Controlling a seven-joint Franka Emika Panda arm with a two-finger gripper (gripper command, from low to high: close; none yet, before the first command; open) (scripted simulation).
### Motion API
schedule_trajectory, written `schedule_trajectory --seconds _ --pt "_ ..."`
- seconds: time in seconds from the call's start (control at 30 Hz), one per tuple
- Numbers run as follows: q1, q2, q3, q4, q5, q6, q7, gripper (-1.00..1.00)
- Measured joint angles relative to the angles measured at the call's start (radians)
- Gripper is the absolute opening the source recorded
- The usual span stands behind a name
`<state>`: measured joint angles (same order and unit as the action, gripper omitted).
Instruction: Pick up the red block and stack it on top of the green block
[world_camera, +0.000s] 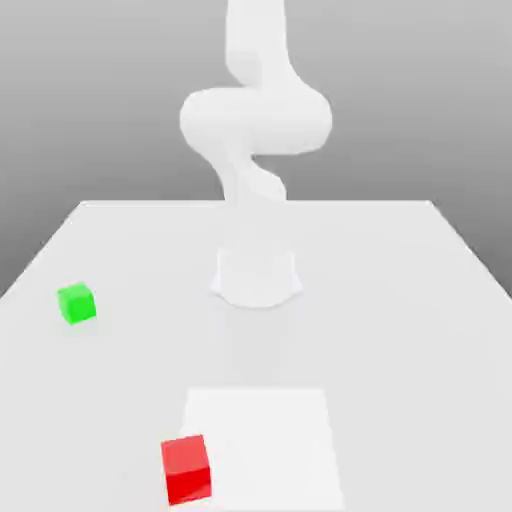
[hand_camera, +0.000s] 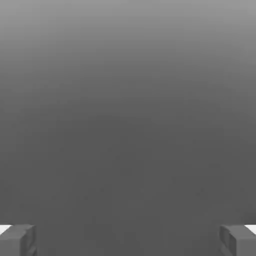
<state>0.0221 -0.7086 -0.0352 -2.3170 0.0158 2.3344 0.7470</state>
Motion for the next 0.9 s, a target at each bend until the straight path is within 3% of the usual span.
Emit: schedule_trajectory --seconds 0.47,0.9 --pt "0.079 0.515 -0.154 -0.095 0.106 0.193 -0.310 0.00" --pt "0.030 0.974 -0.167 -0.161 0.123 0.406 -0.507 0.00"
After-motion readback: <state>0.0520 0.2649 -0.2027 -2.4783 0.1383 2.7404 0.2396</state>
